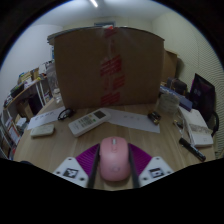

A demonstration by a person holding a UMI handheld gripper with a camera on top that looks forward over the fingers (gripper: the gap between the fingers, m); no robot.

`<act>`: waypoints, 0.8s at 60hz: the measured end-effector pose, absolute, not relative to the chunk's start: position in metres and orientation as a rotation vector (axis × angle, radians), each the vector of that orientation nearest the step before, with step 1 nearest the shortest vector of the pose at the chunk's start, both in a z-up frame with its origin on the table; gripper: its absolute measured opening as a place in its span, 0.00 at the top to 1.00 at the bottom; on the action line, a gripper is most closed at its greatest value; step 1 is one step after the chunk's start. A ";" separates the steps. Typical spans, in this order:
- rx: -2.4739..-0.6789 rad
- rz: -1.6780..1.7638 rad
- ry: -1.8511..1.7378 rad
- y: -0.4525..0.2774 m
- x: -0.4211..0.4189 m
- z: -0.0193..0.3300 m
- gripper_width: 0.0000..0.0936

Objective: Arrange mouse

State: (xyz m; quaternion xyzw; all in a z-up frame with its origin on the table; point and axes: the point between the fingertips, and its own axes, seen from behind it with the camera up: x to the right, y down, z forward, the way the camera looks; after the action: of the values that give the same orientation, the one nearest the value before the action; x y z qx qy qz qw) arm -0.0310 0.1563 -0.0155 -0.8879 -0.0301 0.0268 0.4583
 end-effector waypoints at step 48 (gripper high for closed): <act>-2.211 0.118 -0.096 -0.044 -0.247 0.024 0.67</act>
State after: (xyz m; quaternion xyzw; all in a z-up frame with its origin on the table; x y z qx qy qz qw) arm -0.2471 -0.0440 0.0239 -0.8927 -0.0389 0.0475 0.4464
